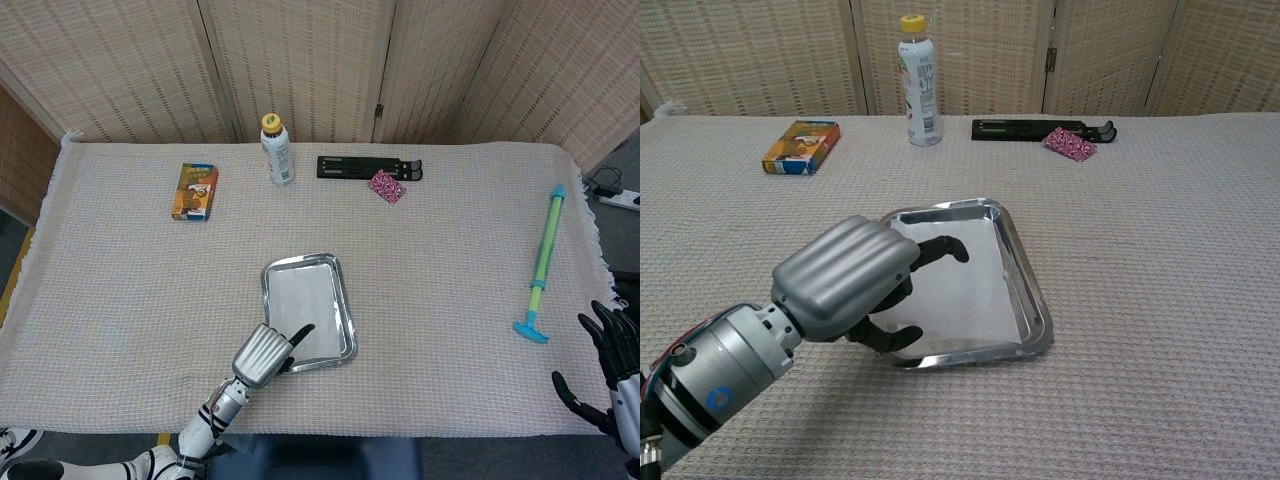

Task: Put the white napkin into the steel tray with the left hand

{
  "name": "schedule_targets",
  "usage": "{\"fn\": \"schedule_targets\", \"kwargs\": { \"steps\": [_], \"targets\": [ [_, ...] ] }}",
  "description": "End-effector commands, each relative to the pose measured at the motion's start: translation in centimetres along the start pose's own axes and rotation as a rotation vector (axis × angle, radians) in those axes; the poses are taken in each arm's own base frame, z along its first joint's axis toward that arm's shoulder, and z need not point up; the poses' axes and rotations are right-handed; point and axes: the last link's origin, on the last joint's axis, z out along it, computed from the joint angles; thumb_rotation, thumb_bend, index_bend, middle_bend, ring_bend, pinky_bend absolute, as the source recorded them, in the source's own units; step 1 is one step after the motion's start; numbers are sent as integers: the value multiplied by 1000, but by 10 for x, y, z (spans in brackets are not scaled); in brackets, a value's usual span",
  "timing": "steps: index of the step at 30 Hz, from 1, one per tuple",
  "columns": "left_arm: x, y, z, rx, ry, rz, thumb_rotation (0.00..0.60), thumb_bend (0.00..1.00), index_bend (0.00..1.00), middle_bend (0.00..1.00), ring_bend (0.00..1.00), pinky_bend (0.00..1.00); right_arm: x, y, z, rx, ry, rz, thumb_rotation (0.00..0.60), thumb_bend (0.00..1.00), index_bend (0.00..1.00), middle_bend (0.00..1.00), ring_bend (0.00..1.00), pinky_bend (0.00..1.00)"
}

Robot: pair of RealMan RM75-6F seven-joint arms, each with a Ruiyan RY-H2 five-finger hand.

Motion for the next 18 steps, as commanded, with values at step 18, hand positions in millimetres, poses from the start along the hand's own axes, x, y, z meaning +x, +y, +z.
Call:
{"fn": "schedule_targets", "kwargs": {
  "steps": [18],
  "targets": [
    [15,13,-1,-34,0,-58,600,336,292,1000,1000,1000,2,-1,-1,7,-7,17,600,409,0,0,0,0]
  ]
}}
